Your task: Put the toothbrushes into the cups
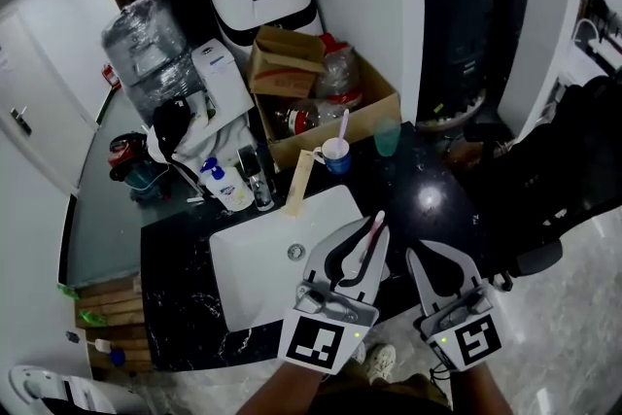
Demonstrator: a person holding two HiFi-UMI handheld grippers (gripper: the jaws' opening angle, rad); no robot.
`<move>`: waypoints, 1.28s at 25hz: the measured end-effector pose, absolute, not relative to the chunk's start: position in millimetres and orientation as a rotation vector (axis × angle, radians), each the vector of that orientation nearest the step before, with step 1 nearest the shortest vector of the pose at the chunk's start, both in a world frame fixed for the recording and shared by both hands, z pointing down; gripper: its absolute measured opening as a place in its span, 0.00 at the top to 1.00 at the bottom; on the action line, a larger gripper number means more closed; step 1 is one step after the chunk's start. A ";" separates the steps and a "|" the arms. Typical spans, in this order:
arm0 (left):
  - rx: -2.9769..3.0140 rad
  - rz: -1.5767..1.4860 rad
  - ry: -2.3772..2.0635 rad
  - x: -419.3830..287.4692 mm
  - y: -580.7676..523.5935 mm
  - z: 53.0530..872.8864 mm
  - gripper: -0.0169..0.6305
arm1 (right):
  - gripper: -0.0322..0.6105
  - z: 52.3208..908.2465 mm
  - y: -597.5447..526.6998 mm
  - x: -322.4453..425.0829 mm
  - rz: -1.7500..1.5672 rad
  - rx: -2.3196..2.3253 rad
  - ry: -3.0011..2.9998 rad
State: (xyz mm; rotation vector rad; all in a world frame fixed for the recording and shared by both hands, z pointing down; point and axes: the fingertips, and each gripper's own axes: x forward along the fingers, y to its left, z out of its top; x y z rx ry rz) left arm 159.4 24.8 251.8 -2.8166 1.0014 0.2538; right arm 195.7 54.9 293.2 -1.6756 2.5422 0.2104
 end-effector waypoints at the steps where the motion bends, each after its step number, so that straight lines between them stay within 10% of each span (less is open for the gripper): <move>1: -2.818 0.257 0.994 159.0 22.7 250.2 0.90 | 0.89 292.1 53.1 196.2 0.200 -1.682 2.532; 32: -2.862 0.287 0.924 187.4 -68.6 260.7 0.90 | 0.89 302.3 -56.1 218.1 0.238 -1.707 2.555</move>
